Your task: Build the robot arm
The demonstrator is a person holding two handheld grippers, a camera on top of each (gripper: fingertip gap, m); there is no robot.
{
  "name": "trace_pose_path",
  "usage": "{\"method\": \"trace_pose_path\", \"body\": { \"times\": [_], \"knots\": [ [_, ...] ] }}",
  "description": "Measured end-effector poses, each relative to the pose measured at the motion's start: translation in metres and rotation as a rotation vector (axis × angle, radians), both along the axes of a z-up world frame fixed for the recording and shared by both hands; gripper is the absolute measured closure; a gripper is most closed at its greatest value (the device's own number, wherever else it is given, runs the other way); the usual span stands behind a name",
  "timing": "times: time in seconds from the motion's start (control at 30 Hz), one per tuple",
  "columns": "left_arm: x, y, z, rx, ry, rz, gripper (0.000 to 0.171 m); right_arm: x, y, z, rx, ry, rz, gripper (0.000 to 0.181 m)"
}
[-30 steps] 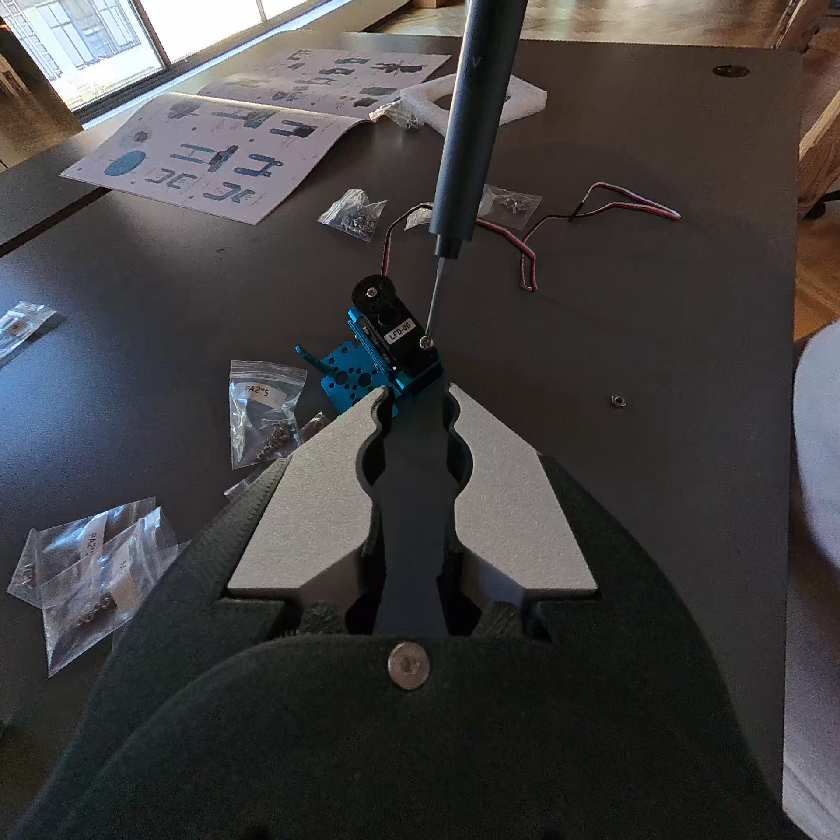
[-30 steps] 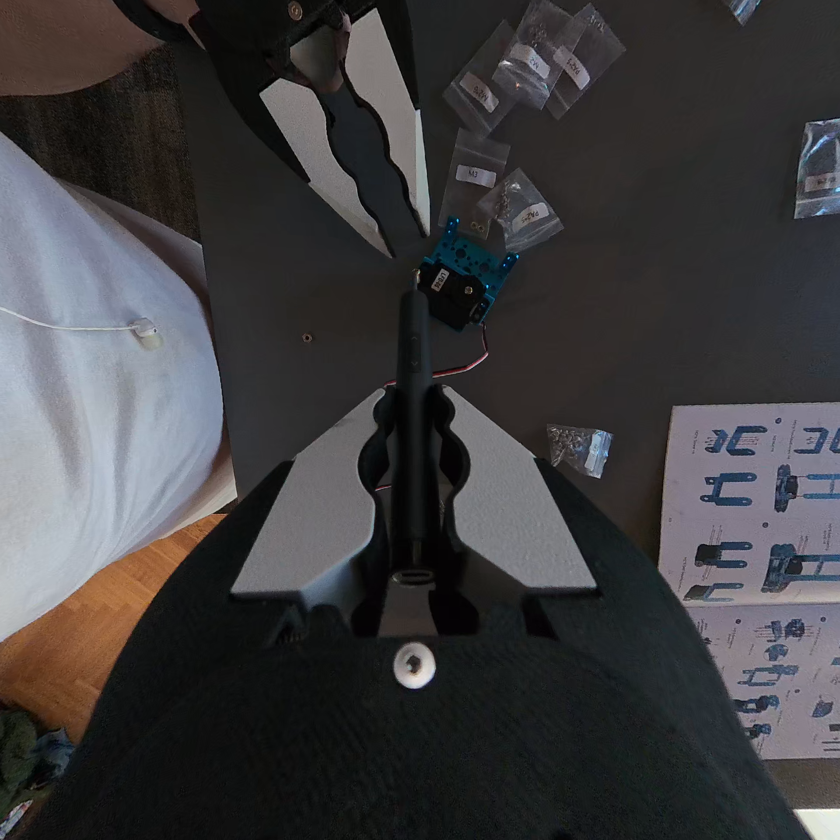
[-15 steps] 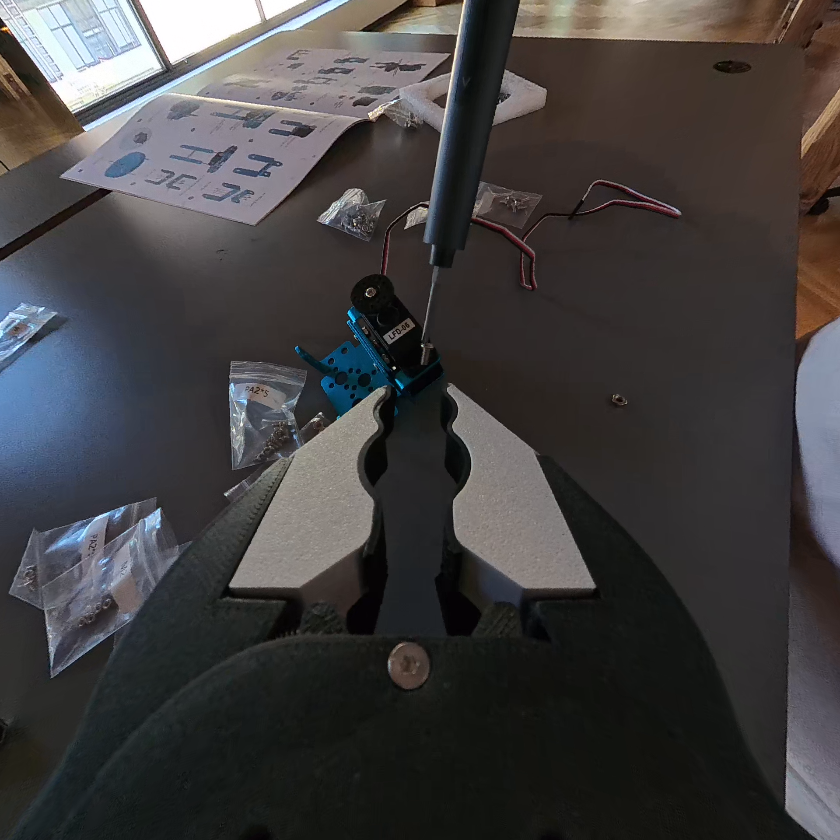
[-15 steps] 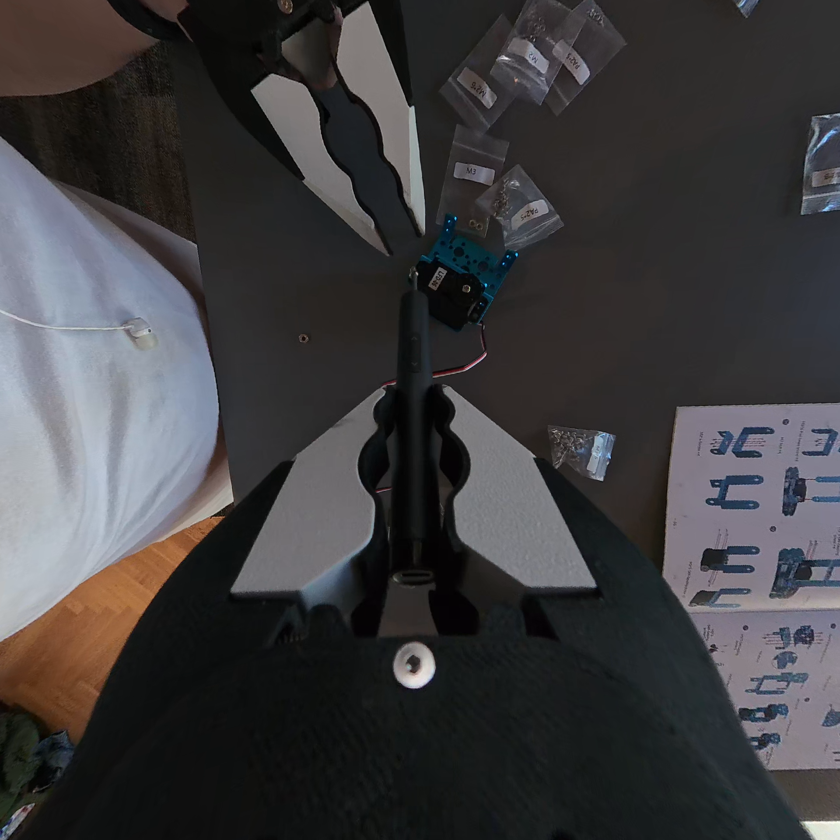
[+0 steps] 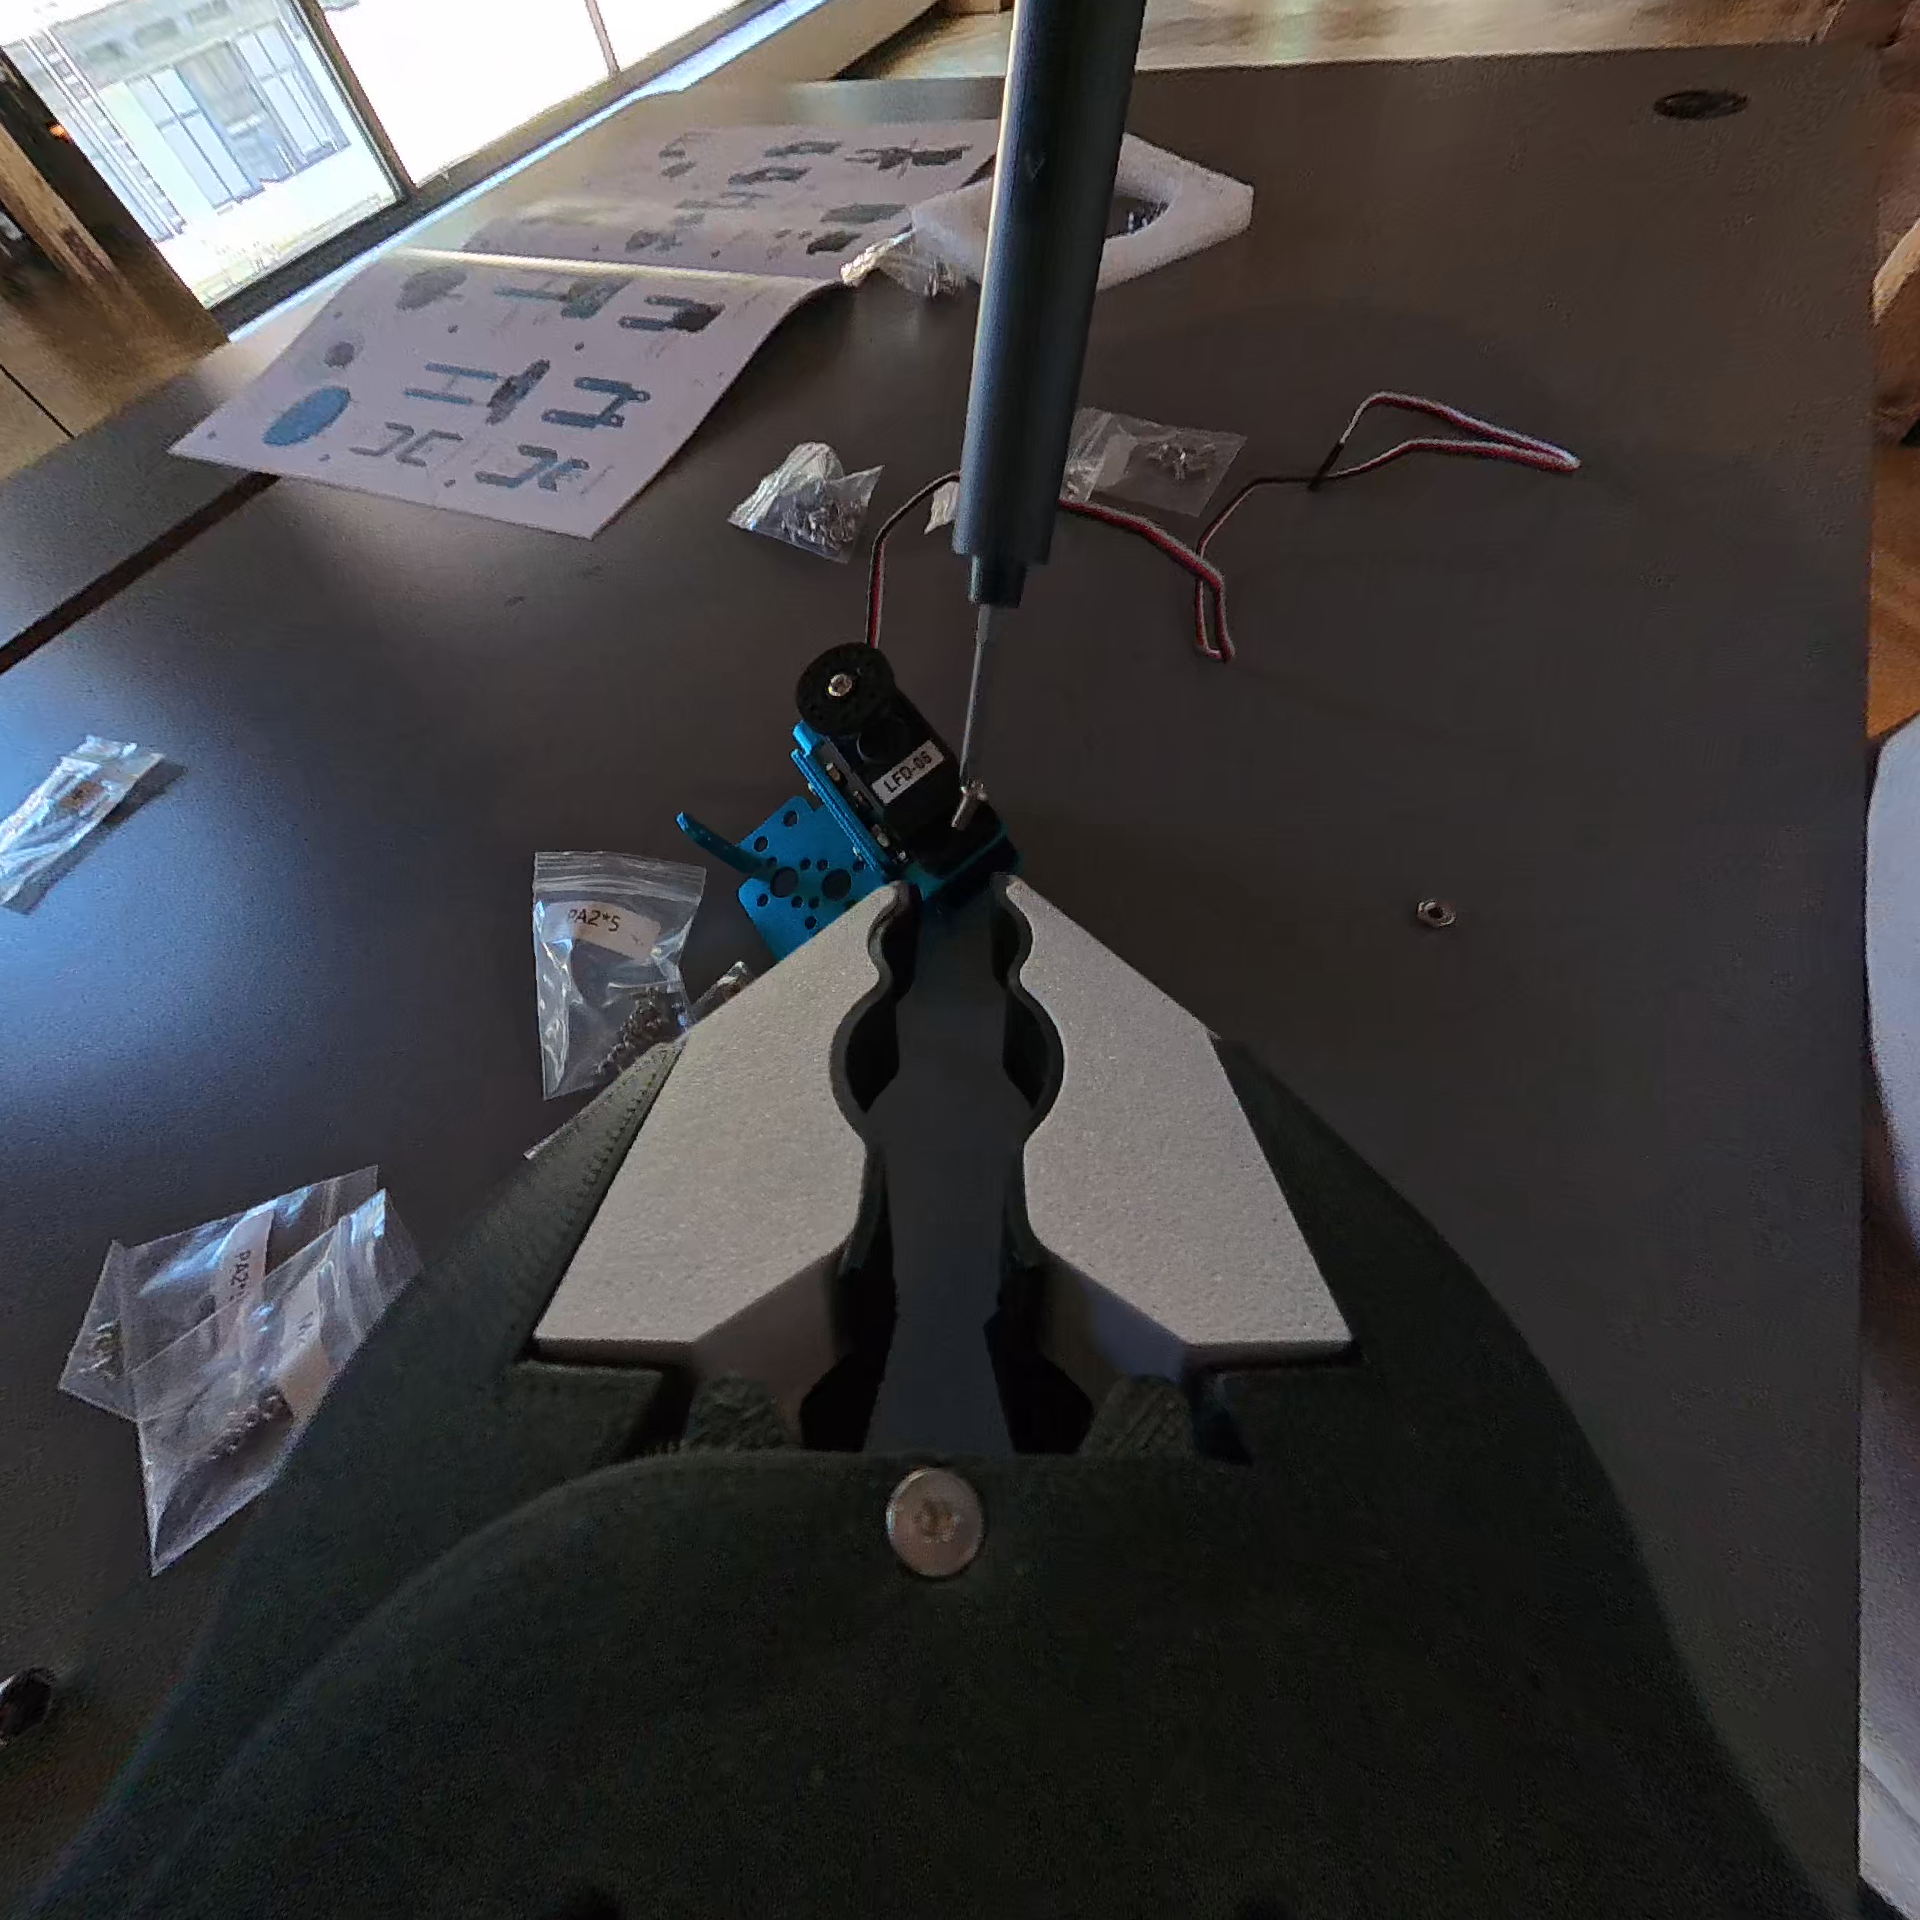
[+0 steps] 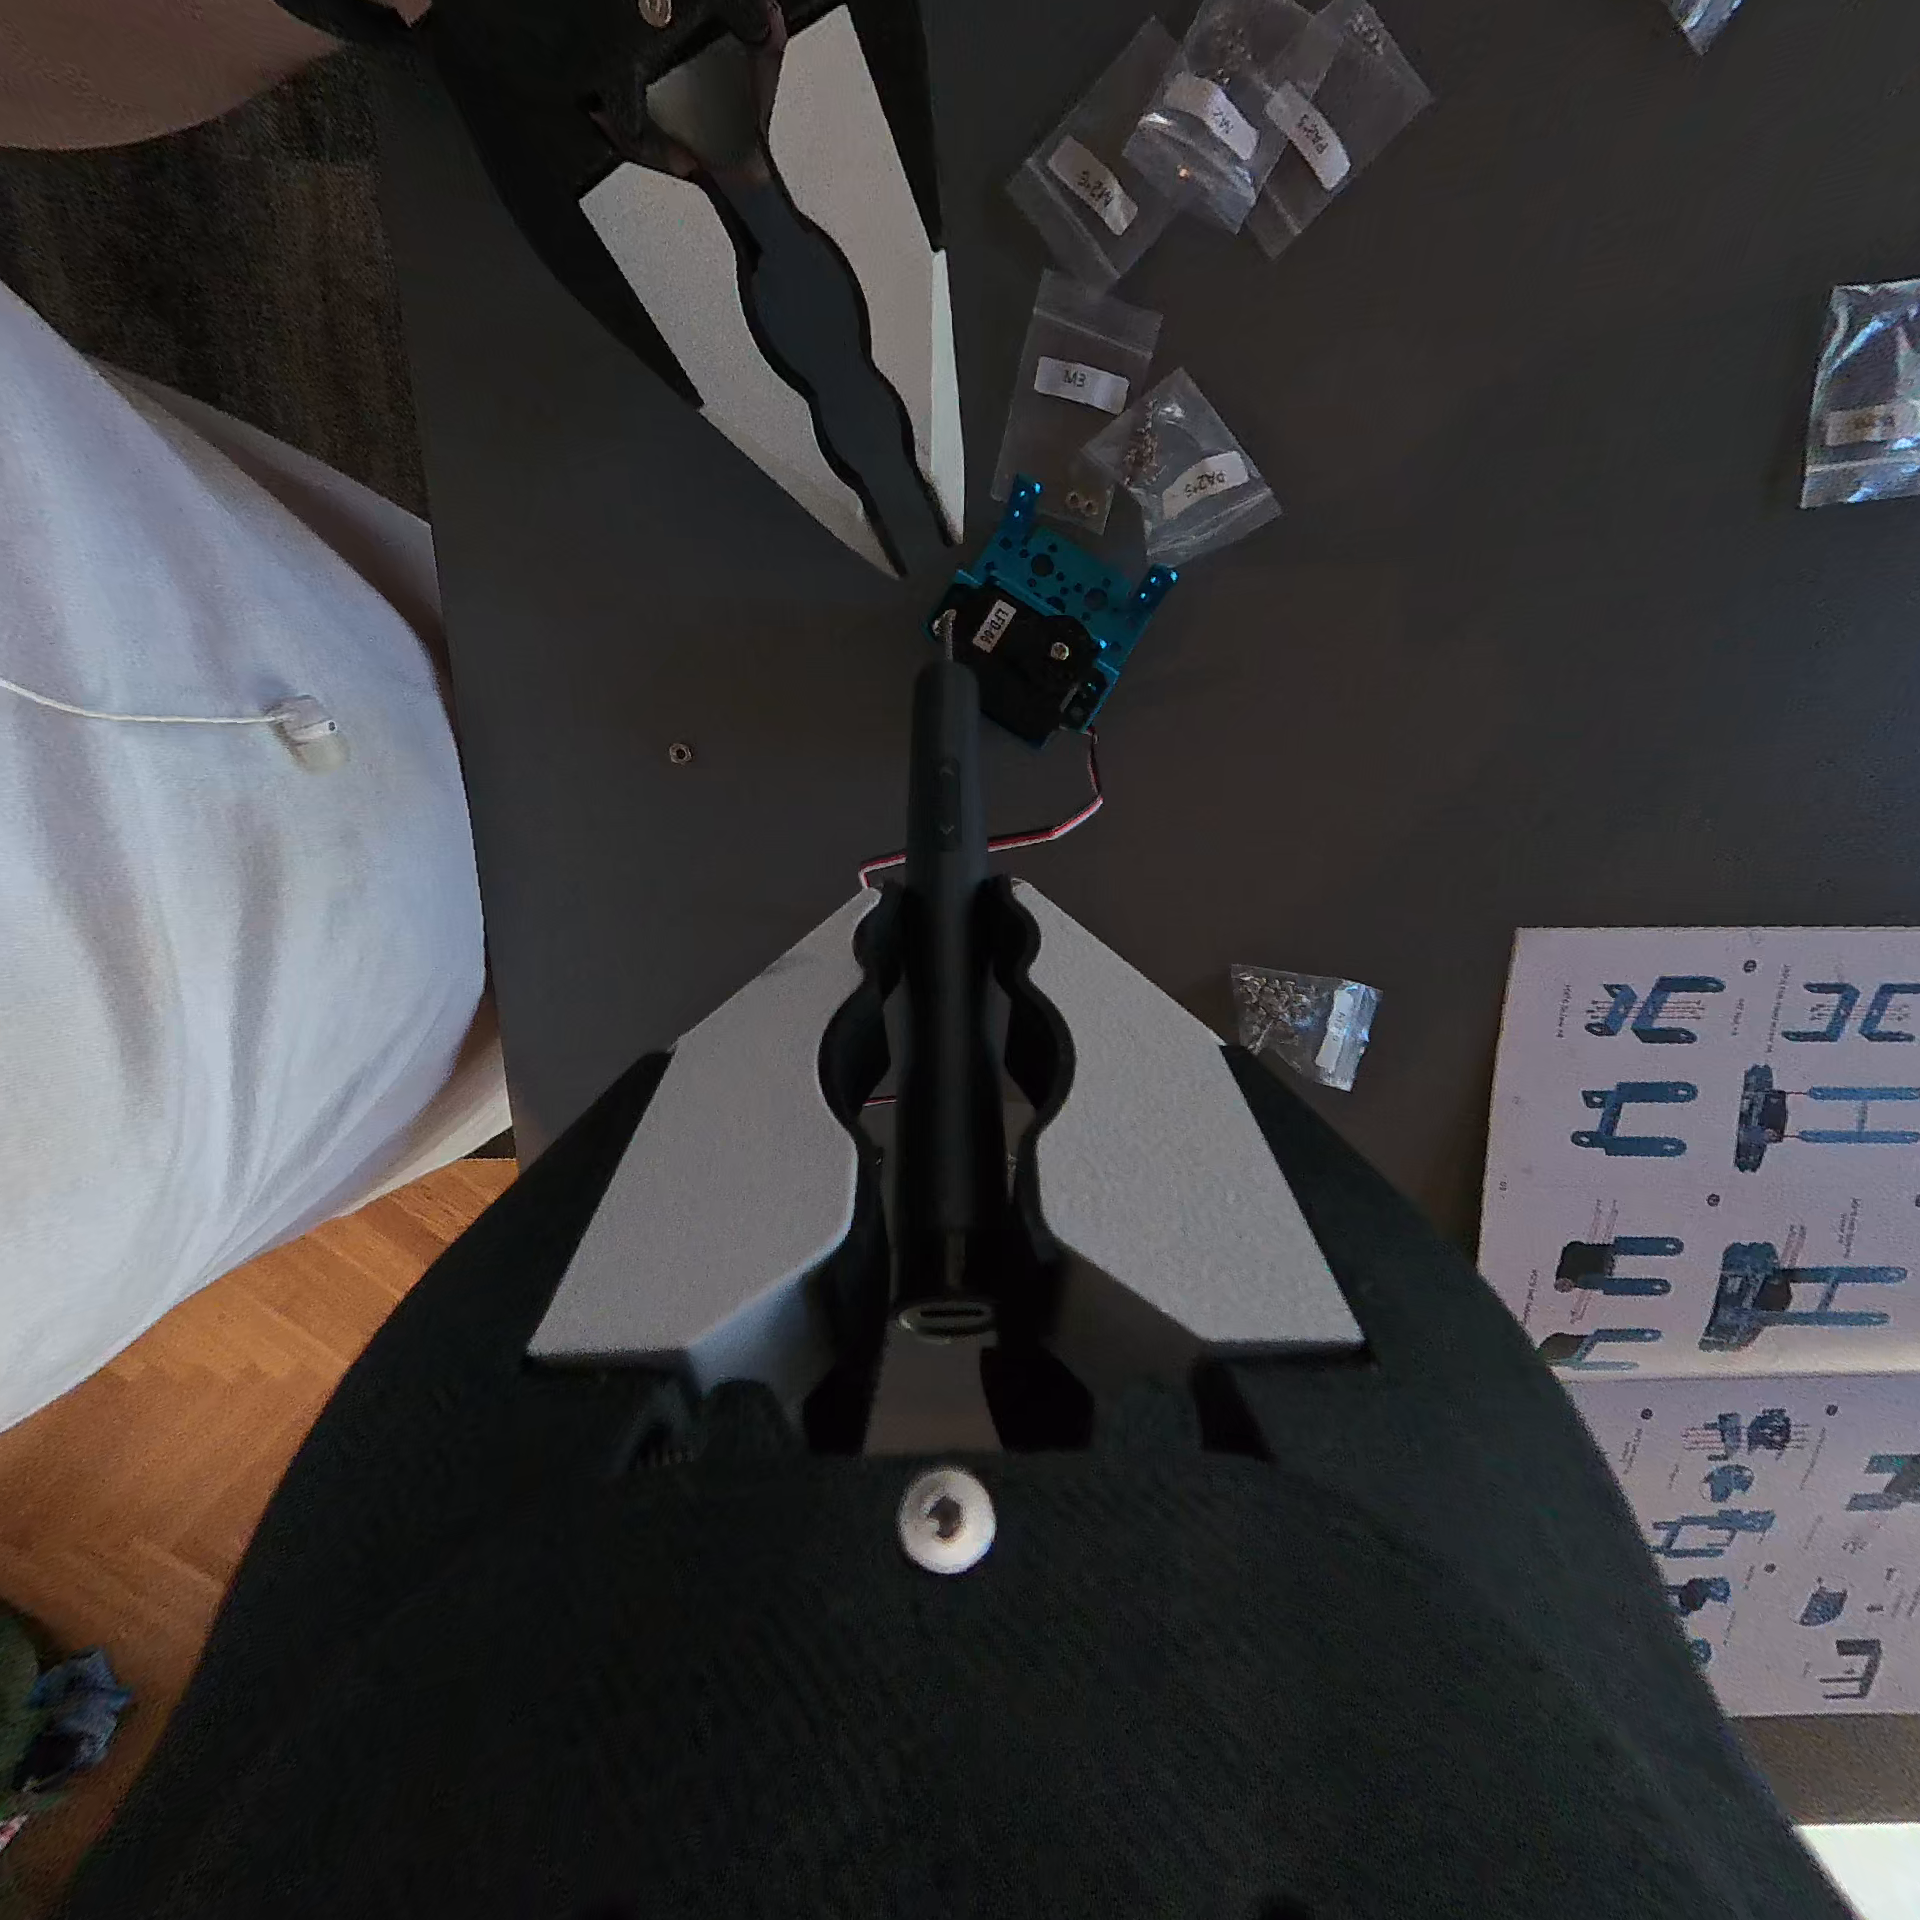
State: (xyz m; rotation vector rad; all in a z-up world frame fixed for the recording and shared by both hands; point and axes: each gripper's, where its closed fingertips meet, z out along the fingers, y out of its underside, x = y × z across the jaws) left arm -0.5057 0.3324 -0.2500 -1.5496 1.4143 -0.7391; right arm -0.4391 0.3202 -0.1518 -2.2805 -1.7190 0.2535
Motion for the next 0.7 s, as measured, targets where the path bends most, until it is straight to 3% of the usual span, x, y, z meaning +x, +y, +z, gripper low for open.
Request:
{"method": "trace_pose_path", "body": {
  "times": [0.7],
  "knots": [
    [0.017, -0.013, -0.002, 0.061, 0.021, -0.09, 0.151, 0.0, 0.0, -0.001, -0.024, 0.01, 0.005, 0.164]
  ]
}}
